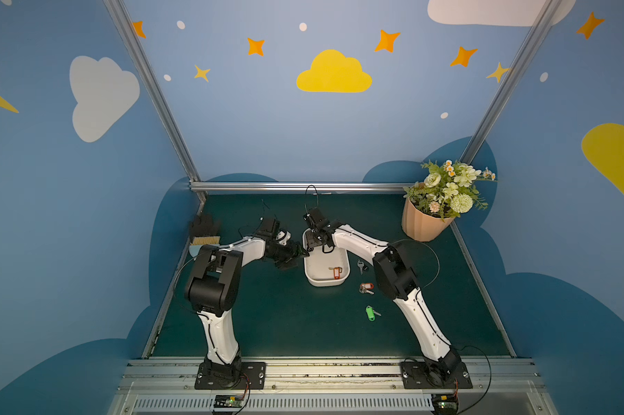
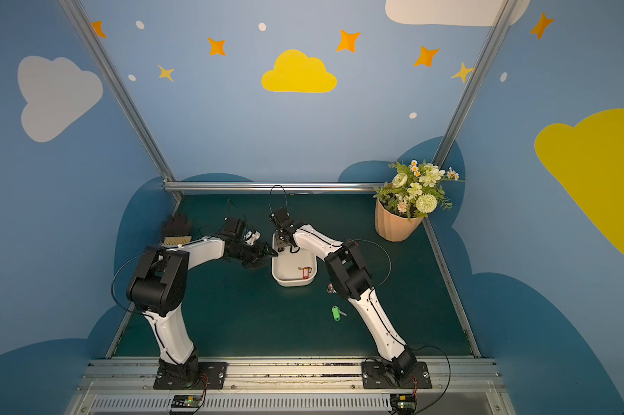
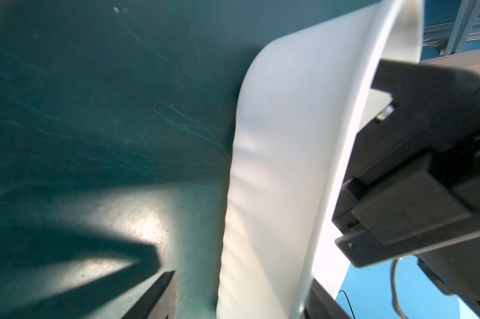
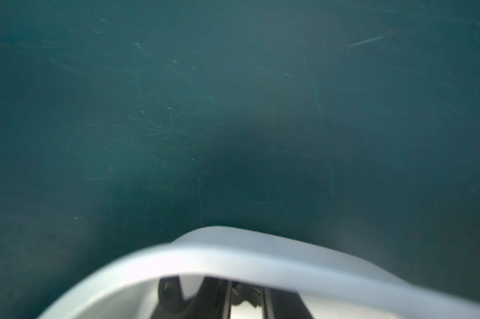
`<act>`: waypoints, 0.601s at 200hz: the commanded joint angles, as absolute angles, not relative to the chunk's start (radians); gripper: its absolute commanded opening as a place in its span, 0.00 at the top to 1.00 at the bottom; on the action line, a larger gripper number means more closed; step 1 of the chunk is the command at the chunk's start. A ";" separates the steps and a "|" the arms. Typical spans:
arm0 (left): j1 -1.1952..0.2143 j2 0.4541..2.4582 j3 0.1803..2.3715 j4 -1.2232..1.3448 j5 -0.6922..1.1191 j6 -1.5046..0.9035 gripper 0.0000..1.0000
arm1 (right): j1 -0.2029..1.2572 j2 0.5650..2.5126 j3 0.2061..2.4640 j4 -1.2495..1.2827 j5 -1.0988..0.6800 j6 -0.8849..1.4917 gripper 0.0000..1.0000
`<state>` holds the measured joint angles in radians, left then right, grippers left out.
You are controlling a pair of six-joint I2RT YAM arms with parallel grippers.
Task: Take the keys out of the storage box
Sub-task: Adjust the key in the storage box.
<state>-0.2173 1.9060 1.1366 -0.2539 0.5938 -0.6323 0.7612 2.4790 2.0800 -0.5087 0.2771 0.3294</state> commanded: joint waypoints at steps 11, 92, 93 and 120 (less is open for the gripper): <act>-0.222 1.919 1.156 -0.275 0.592 -0.615 0.28 | 0.761 2.455 2.059 -0.573 0.310 0.357 0.81; -0.223 1.920 1.160 -0.276 0.588 -0.617 0.28 | 0.730 2.352 1.932 -0.615 0.299 0.426 0.78; -0.223 1.920 1.161 -0.276 0.588 -0.618 0.28 | 0.729 2.352 1.931 -0.616 0.299 0.426 0.78; -0.227 1.921 1.166 -0.281 0.587 -0.616 0.28 | 0.718 2.331 1.923 -0.620 0.301 0.430 0.78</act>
